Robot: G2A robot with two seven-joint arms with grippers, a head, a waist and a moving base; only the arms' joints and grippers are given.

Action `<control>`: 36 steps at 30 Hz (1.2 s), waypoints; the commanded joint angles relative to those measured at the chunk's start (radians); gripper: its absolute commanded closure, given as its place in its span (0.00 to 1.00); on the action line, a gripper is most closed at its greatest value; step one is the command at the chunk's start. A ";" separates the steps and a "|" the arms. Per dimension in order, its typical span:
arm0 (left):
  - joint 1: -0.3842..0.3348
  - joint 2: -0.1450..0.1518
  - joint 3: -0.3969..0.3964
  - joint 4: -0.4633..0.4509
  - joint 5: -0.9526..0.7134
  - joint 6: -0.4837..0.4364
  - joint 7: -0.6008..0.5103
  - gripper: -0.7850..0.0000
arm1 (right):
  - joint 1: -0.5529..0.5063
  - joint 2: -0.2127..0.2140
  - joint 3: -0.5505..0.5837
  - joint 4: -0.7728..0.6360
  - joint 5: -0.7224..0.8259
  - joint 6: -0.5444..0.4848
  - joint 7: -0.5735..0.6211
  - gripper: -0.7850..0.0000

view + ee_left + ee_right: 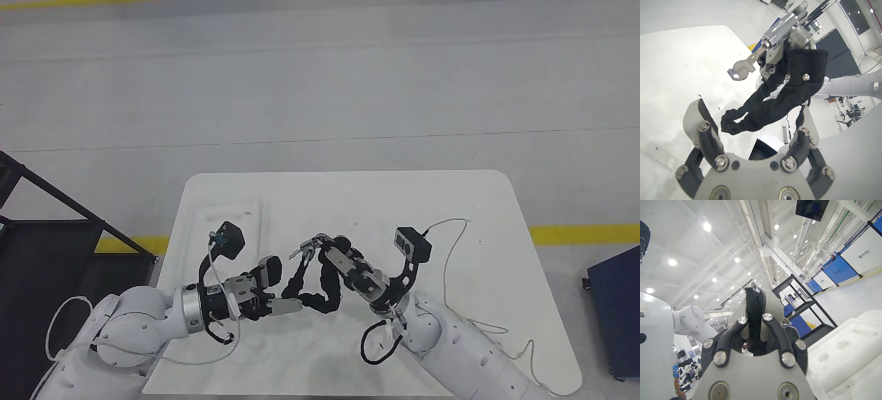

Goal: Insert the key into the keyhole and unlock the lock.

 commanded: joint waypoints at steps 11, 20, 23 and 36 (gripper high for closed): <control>-0.059 -0.008 0.069 0.012 0.047 -0.009 0.007 1.00 | 0.019 0.010 -0.042 0.014 -0.028 0.000 -0.037 1.00; -0.037 -0.007 0.058 -0.002 0.045 -0.013 0.010 1.00 | 0.031 0.016 -0.063 0.031 -0.052 0.000 -0.073 1.00; -0.028 -0.007 0.054 -0.009 0.043 -0.016 0.010 1.00 | 0.035 0.019 -0.066 0.039 -0.061 0.000 -0.082 1.00; -0.001 -0.004 0.029 -0.016 0.015 -0.028 -0.004 1.00 | 0.039 0.025 -0.081 0.115 -0.068 0.000 -0.065 1.00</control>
